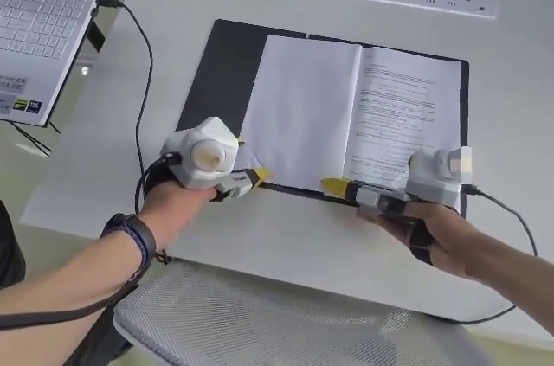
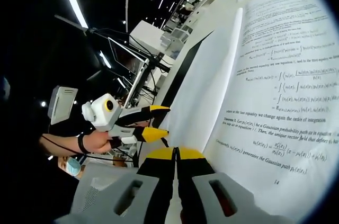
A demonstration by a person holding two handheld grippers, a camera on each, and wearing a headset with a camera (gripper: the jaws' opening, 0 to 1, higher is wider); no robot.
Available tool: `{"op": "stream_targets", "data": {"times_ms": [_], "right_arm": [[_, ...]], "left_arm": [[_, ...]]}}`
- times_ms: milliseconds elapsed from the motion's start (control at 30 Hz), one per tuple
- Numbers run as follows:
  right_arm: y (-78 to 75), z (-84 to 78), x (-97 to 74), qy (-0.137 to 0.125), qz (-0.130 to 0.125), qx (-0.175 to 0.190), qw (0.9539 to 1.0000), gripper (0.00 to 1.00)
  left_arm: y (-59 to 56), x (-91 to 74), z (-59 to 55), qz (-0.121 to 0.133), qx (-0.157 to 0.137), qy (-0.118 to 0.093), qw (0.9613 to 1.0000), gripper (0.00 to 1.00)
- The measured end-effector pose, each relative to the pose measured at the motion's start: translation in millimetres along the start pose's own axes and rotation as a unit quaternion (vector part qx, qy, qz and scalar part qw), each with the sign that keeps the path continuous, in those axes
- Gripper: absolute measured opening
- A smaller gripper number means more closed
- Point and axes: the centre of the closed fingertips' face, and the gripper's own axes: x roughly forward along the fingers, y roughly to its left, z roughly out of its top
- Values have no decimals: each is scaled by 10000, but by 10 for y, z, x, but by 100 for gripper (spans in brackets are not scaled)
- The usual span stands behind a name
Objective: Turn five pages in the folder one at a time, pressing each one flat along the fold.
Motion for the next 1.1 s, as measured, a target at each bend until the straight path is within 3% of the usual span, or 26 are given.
{"op": "stream_targets", "data": {"times_ms": [300, 567, 633, 800, 1100], "right_arm": [[3, -5, -17, -33, -167, 42, 9998, 0], [4, -4, -28, -115, -272, 152, 9995, 0], [-10, 2, -24, -91, -332, 406, 9986, 0], [-63, 17, -40, -126, -360, 406, 9984, 0], [-109, 22, -156, -151, -386, 234, 9989, 4]], "left_arm": [[14, 41, -20, -48, 66, 99, 9999, 40], [6, 56, -18, -113, -100, 142, 9998, 42], [4, 55, -19, -132, -117, 156, 9997, 43], [-13, 41, -9, -170, -215, 218, 9994, 46], [18, -25, 26, -174, -239, 137, 9995, 49]]}}
